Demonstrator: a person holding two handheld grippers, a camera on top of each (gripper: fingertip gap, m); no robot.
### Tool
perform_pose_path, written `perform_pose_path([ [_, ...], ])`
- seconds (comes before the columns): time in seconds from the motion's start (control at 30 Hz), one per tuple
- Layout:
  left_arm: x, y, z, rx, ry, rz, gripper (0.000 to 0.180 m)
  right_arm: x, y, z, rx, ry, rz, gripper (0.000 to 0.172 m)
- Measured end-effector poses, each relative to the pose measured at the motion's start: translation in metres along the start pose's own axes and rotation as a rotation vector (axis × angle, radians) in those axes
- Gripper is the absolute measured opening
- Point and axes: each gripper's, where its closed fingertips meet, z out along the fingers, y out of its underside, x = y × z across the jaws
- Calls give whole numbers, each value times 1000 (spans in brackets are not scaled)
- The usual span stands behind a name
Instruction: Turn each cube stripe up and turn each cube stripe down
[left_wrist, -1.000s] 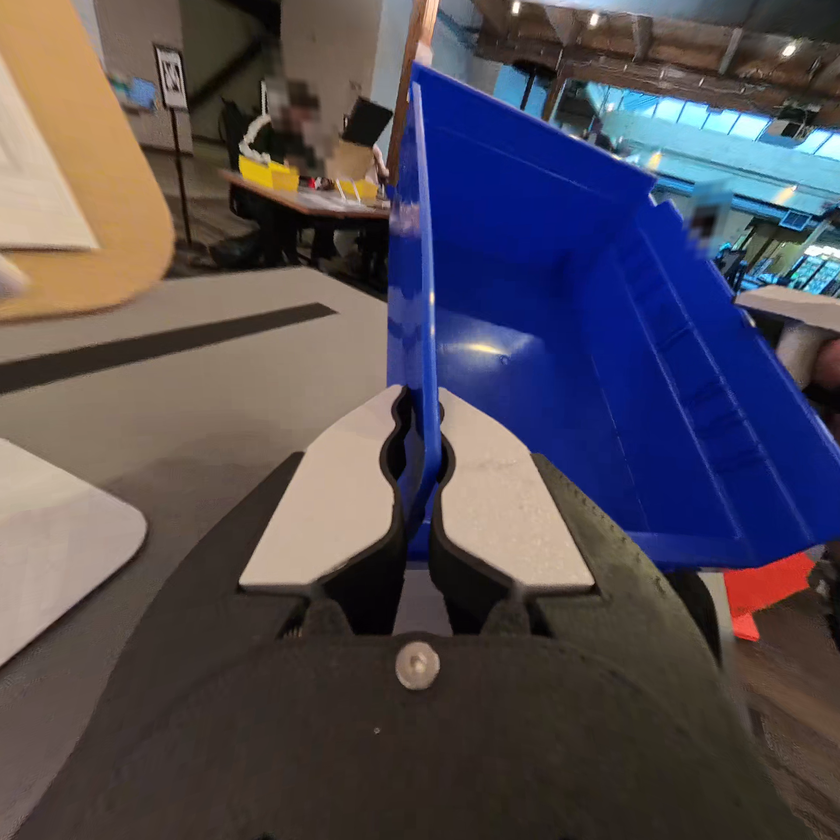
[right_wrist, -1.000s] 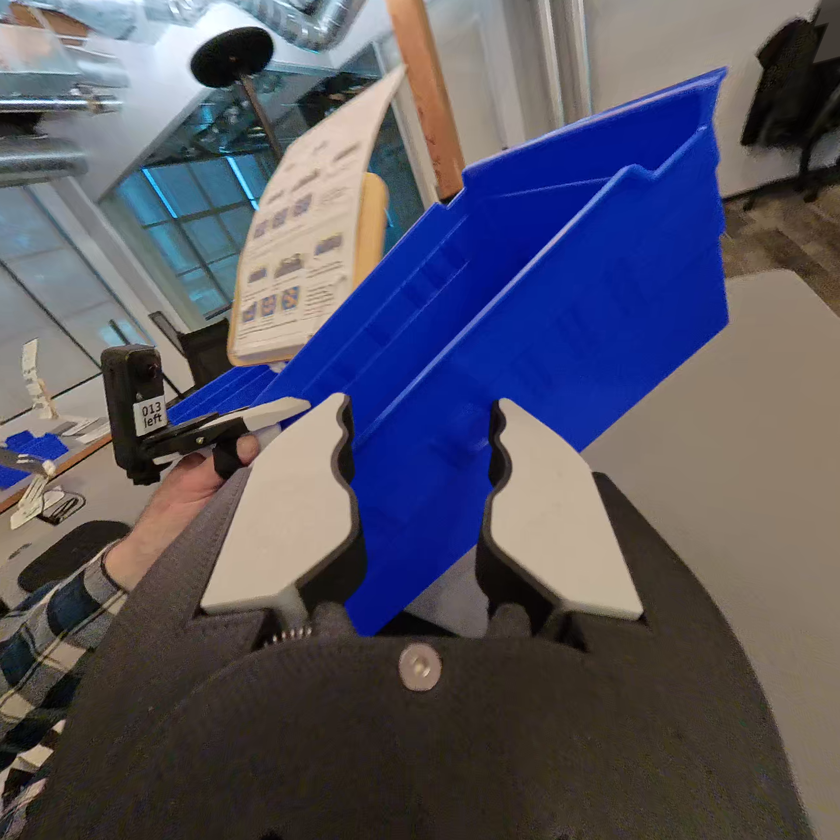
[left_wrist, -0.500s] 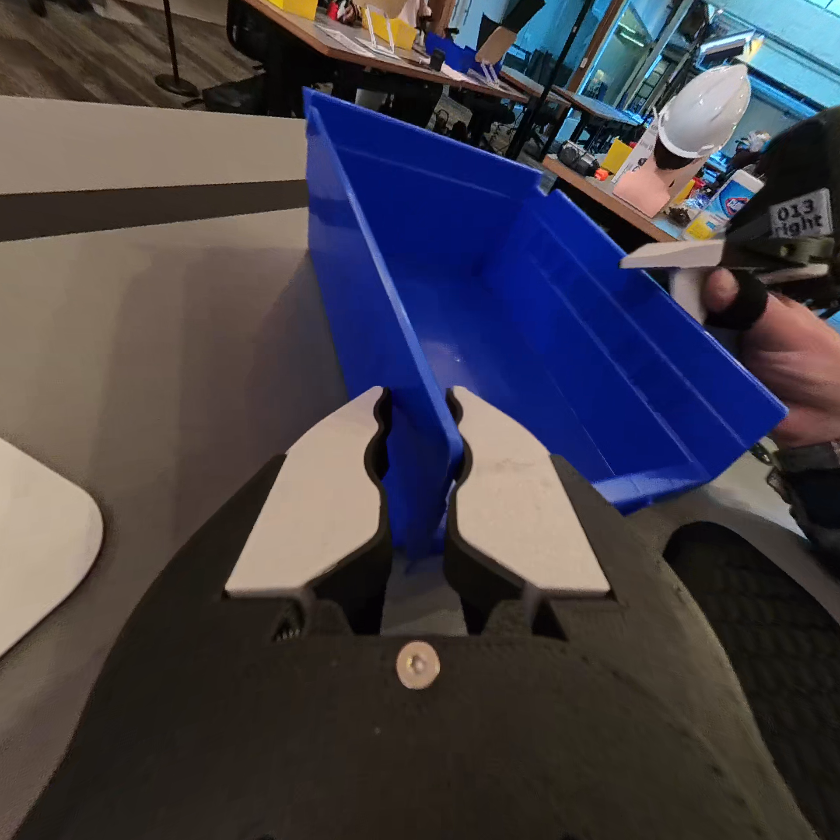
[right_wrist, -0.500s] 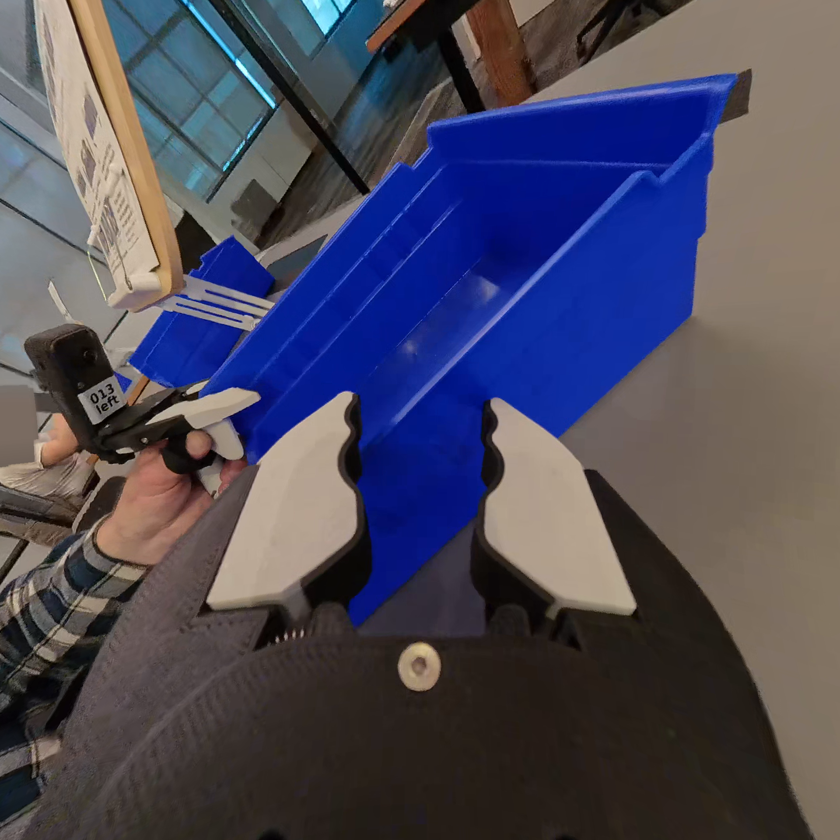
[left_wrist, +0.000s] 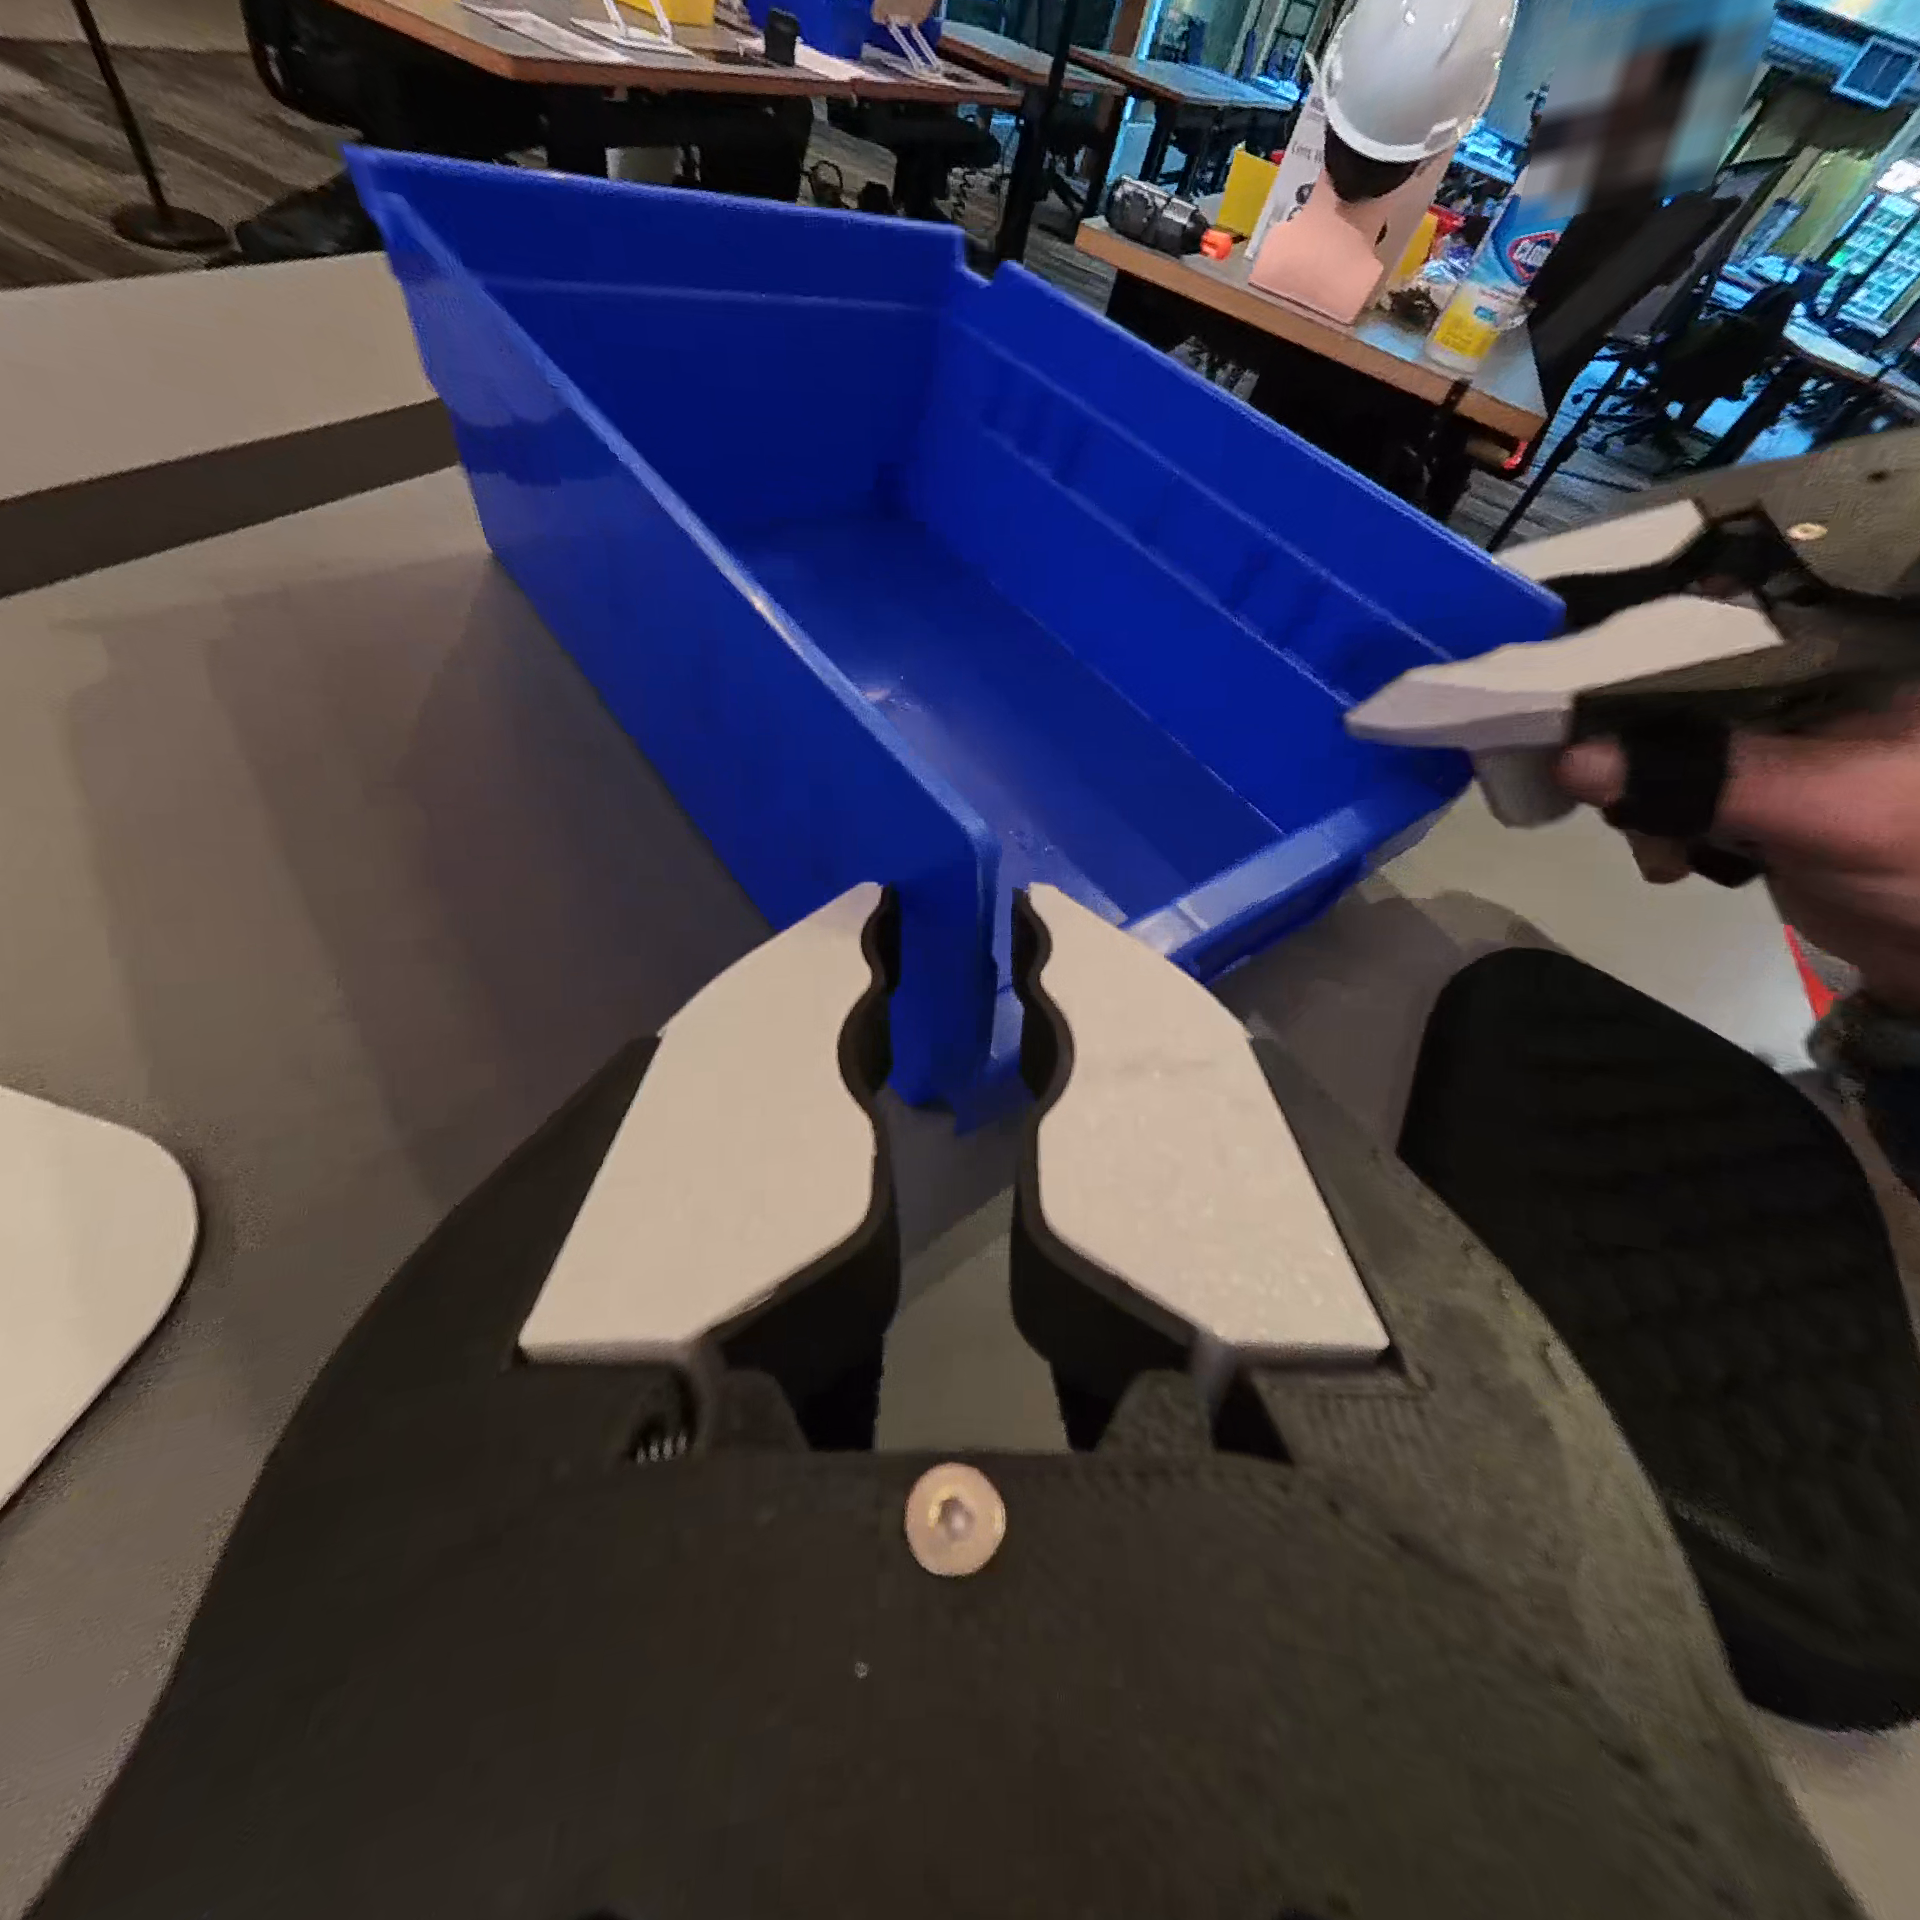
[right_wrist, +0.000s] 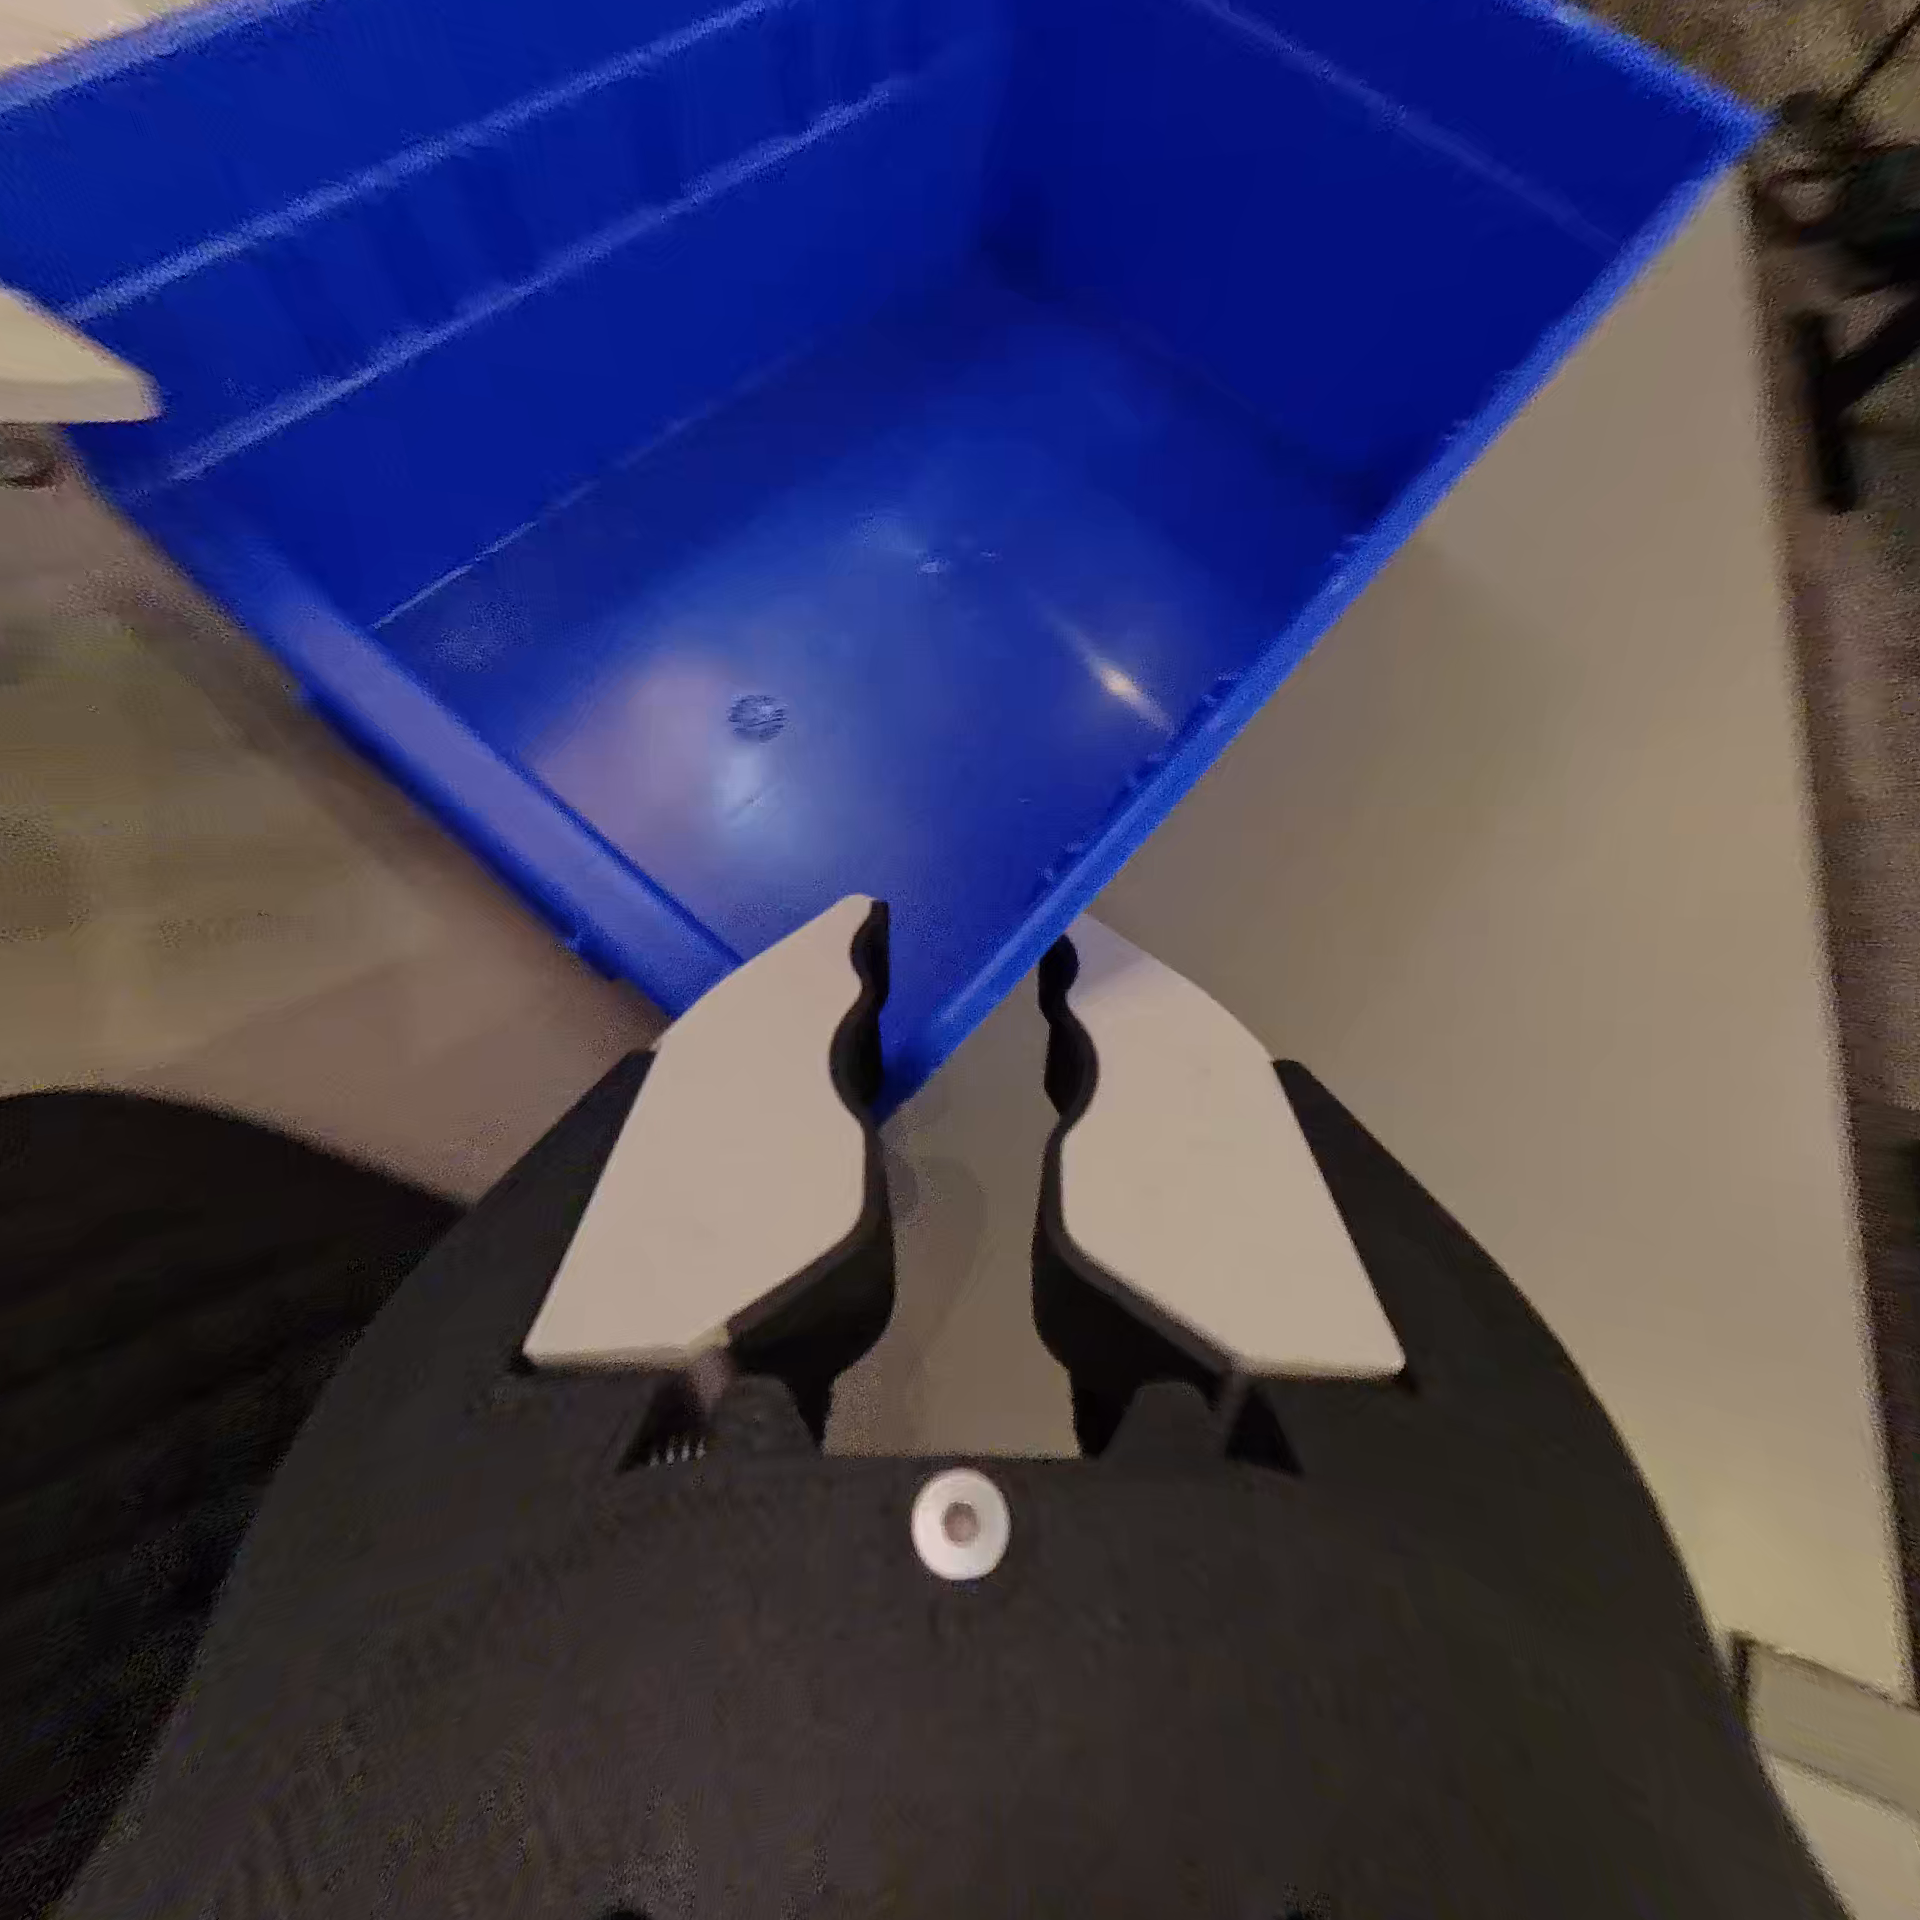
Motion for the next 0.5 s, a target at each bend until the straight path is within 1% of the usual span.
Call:
perform_pose_path([
  [0.07, 6, 0, 5, 2, -3, 16, 20, 20, -5, 11, 4, 38, -4, 20],
  [0.17, 7, -4, 18, 11, -27, 18, 21, 46, -18, 32, -11, 21, 2, 14],
  [0.27, 0, -12, 37, 27, -36, -27, 22, 74, -35, 58, -24, 8, 1, 9],
  [0.33, -5, -19, 51, 40, -39, -69, 23, 91, -45, 75, -15, -12, 36, 7],
  [0.4, -10, -24, 62, 52, -45, -96, 23, 104, -53, 87, -29, 3, 25, 5],
  [0.5, -21, -30, 70, 62, -63, -109, 23, 112, -61, 98, -20, -9, 38, 5],
])
